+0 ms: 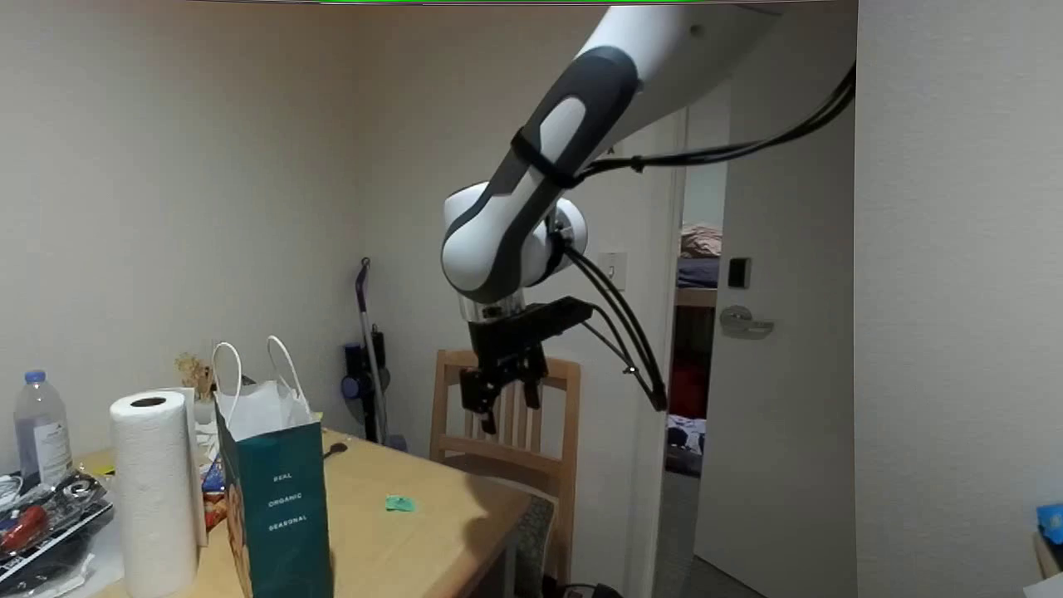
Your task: Pick up the small object and put it in the paper bag
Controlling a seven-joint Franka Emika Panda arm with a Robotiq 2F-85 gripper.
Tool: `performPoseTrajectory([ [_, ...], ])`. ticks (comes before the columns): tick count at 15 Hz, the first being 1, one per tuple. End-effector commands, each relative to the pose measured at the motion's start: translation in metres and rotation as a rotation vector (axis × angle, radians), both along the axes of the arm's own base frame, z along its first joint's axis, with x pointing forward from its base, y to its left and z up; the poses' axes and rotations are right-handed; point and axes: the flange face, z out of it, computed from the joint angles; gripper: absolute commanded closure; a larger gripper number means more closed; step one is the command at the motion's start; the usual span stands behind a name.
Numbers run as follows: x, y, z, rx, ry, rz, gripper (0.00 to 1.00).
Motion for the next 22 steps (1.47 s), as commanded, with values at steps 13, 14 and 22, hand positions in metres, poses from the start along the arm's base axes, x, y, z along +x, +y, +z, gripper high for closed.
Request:
performPoseTrajectory([
  [13,0.062,-0.006,-0.097,-0.050,0.240,0.364,0.00],
  [14,0.070,-0.003,-0.106,-0.068,0.272,0.397,0.00],
  [22,0.068,-0.001,-0.107,-0.062,0.248,0.357,0.00],
])
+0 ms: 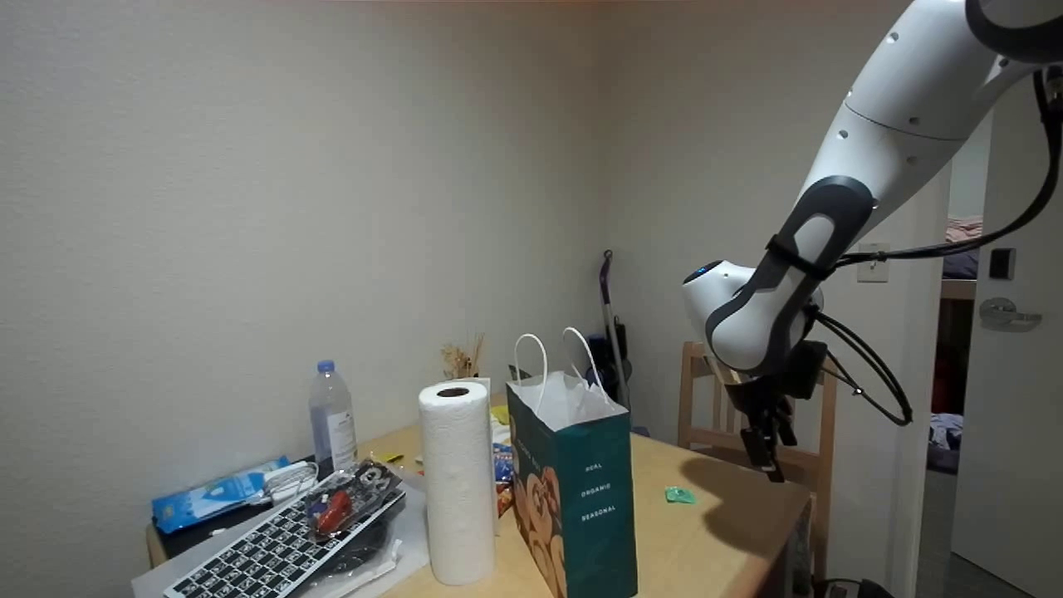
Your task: Pick up the small object and put it in the paper bag
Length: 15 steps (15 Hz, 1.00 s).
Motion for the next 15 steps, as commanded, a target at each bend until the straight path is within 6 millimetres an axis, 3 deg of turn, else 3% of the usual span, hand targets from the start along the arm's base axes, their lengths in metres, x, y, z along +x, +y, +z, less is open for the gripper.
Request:
performPoseTrajectory([
  [1,0.007,-0.001,-0.005,-0.018,0.004,0.059,0.00],
  [5,0.043,0.015,-0.016,-0.093,0.086,0.264,0.00],
  [8,0.070,0.041,-0.022,-0.151,0.137,0.322,0.00],
  [9,0.055,0.034,-0.018,-0.109,0.092,0.282,0.00],
  [12,0.070,0.049,-0.023,-0.132,0.121,0.306,0.00],
  [15,0.073,0.045,-0.027,-0.105,0.123,0.358,0.00],
])
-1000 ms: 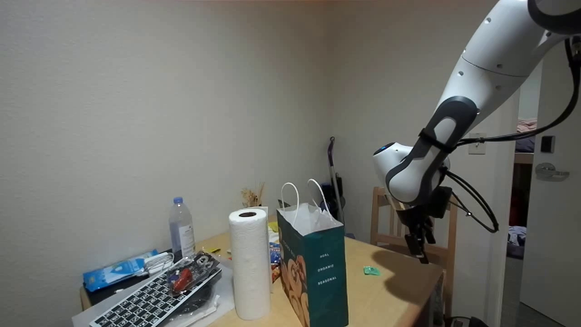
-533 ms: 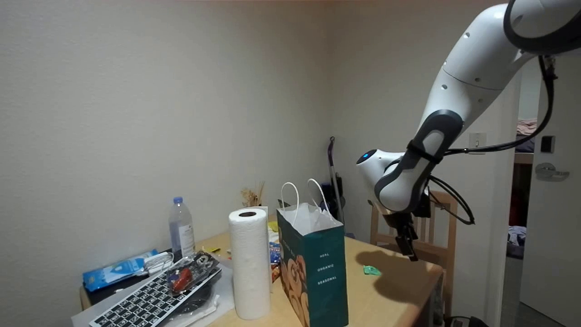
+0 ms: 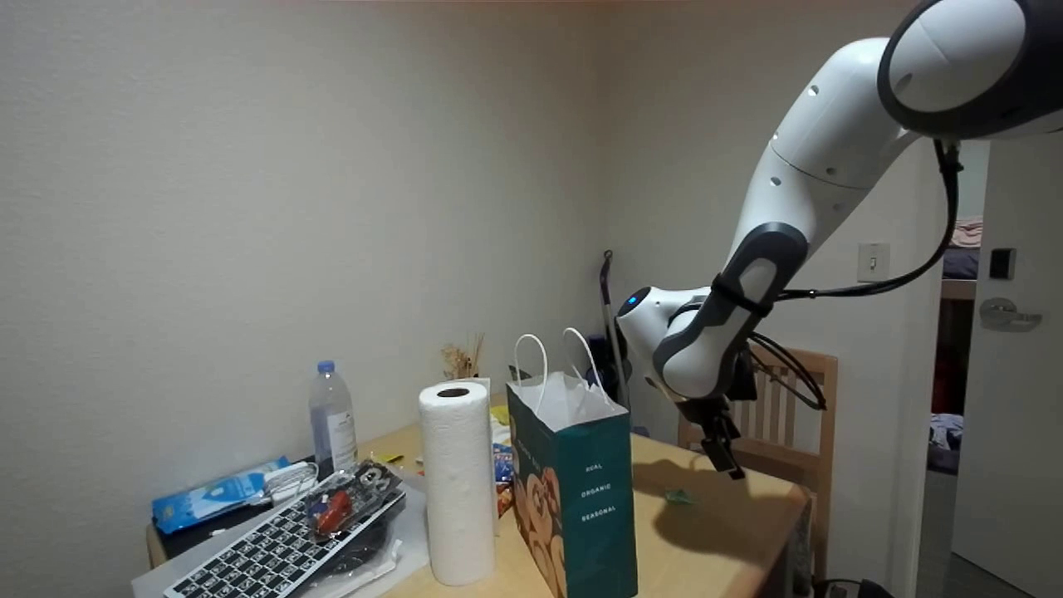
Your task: Pick up the small object and put it in the paper bag
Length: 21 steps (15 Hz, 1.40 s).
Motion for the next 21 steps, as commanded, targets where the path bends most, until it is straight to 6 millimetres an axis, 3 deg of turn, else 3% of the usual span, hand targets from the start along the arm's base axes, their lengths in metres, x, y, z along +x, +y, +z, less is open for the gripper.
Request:
performPoseTrajectory([
  [1,0.013,-0.001,-0.008,0.071,0.013,0.138,0.00],
  [6,0.051,0.003,-0.031,0.188,0.040,0.355,0.00],
  [7,0.036,0.006,-0.021,0.132,0.024,0.282,0.00],
  [11,0.041,0.006,-0.028,0.136,0.030,0.291,0.00],
  [18,0.063,0.010,-0.068,0.273,0.147,0.508,0.00],
  [19,0.066,0.010,-0.072,0.294,0.158,0.517,0.17],
  [21,0.071,0.006,-0.079,0.339,0.170,0.536,0.33],
])
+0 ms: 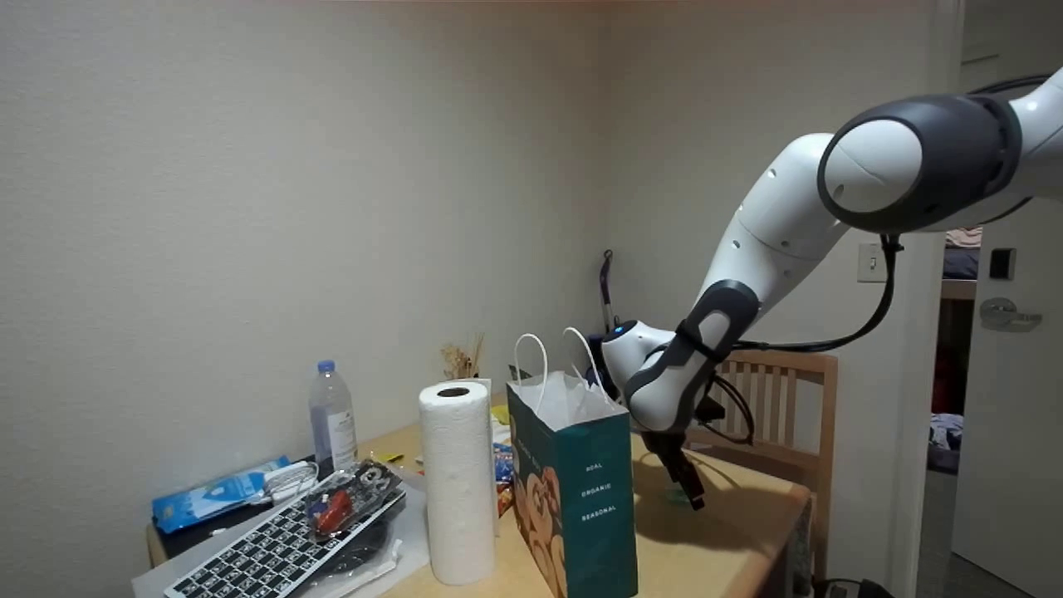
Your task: Pick up the small object and put it in the paper bag
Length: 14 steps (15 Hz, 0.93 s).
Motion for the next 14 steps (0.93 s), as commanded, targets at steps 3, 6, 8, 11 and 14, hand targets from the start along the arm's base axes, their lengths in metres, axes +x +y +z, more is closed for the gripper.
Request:
performPoseTrajectory([
  [3,0.018,-0.009,-0.009,0.101,0.052,0.056,0.55],
  [6,0.025,-0.010,0.001,0.093,0.048,0.045,0.74],
  [8,0.027,-0.010,0.010,0.099,0.025,0.040,0.87],
  [11,0.031,-0.011,0.020,0.105,0.001,0.013,0.93],
  [14,0.030,-0.005,0.043,0.055,-0.049,-0.046,0.93],
])
